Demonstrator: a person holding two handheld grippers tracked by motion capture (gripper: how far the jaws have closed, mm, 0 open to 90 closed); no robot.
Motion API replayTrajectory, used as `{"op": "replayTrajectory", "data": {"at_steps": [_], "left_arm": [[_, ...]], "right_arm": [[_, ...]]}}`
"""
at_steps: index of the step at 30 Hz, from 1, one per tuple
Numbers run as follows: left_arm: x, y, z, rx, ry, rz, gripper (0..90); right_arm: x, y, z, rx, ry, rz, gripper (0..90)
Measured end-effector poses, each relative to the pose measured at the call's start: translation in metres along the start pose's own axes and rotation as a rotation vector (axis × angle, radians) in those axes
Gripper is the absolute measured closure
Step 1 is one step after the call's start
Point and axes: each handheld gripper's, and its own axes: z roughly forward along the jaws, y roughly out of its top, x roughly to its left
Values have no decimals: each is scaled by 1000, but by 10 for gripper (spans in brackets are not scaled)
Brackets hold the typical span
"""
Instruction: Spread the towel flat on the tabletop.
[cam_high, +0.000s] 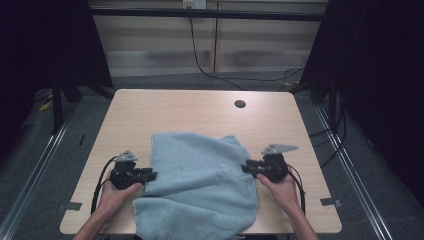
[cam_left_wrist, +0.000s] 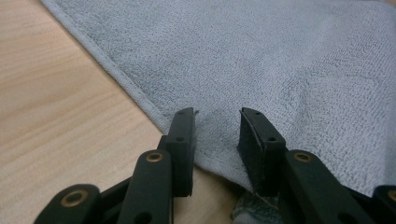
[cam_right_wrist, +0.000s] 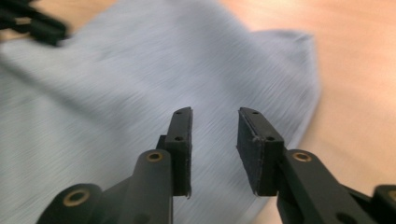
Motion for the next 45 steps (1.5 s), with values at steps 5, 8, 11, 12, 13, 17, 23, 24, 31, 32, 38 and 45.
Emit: {"op": "replayTrajectory", "data": {"at_steps": [5,8,11,12,13,17,23,24,31,32,38,45], "left_arm": [[4,0,1,-16,-9,-1,661],[3,0,1,-16,-6,0,661],[4,0,1,-17,-11,2,656],[4,0,1,-18,-16,-7,656],[5,0,1,-18,-20,-6,656],[7,0,2,-30,-27,-14,635],[7,4,7,-36,-1,-9,609],[7,4,7,-36,-1,-9,609],[9,8,10,-31,32,-3,606],[9,9,11,-34,57,0,571],[7,12,4,-48,62,-24,532],[-21,10,-21,-77,-79,64,593]], "right_arm": [[-36,35,48,2,-65,30,619],[-43,44,58,-5,-110,31,654],[-54,48,74,36,-138,51,603],[-57,46,81,56,-135,48,575],[-57,45,84,68,-131,49,562],[-54,39,93,85,-146,10,509],[-47,41,92,104,-205,-59,852],[-47,41,92,104,-205,-59,852],[-70,48,65,20,-265,47,858],[-73,50,58,0,-289,52,788],[-72,51,41,-52,-271,108,575],[-28,29,15,-37,-134,34,588]]}}
